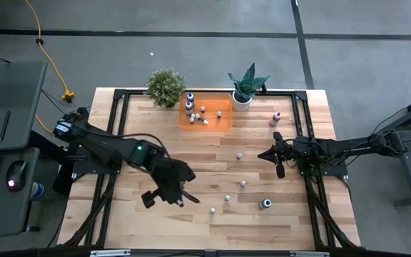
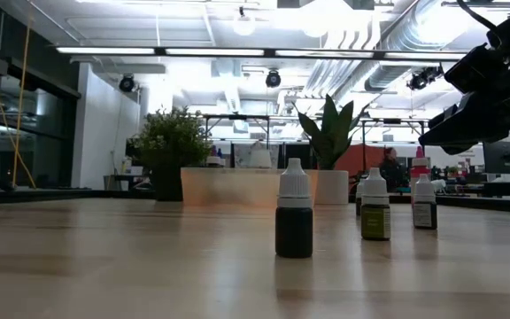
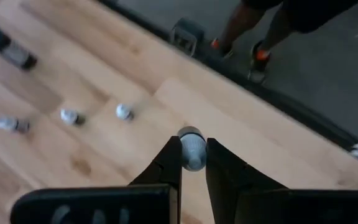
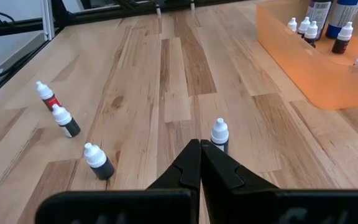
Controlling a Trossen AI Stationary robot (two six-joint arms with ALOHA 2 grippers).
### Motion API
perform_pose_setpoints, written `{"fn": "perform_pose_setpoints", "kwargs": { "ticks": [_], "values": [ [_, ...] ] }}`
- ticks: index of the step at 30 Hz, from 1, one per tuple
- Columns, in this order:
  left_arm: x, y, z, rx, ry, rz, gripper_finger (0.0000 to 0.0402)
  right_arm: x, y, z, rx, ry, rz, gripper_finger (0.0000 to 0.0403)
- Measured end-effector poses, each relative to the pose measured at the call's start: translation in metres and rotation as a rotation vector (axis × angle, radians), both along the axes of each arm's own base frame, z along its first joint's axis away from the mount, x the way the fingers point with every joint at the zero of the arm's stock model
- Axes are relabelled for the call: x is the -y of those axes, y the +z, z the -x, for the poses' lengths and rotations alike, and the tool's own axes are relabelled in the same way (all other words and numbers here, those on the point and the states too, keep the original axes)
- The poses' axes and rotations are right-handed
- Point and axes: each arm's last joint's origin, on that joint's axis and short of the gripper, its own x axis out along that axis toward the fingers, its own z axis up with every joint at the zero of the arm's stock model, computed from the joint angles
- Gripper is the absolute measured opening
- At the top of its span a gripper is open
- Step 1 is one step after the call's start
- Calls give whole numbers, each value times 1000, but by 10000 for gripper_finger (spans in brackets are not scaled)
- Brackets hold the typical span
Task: Pick & Place food coloring
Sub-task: Put the small blue bottle into the bin
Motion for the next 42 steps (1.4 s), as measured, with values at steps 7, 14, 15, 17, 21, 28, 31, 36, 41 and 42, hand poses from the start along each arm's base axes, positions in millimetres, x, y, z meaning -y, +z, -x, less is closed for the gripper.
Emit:
{"fn": "perform_pose_setpoints", "kwargs": {
  "ticks": [7,14,15,17,21,28,31,36,41,42],
  "values": [
    [-5,14,7,35,-14,75,33,0,0,0,1,0,0,0],
    [-17,31,-7,118,164,235,33,0,0,0,1,0,0,0],
    [-21,34,-9,138,204,258,33,0,0,0,1,0,0,0],
    [-28,39,-13,164,313,289,33,0,0,0,1,0,0,0],
    [-51,41,-23,150,614,337,33,0,0,0,1,0,0,0],
    [-102,40,-30,136,1155,453,33,0,0,0,1,0,0,0],
    [-124,40,-31,134,1324,520,33,0,0,0,1,0,0,0],
    [-155,36,-33,125,1520,601,33,0,0,0,1,0,0,0],
    [-184,24,-43,104,1670,595,33,0,0,0,1,0,0,0],
    [-190,23,-46,95,1698,587,33,0,0,0,1,0,0,0]
  ]
}}
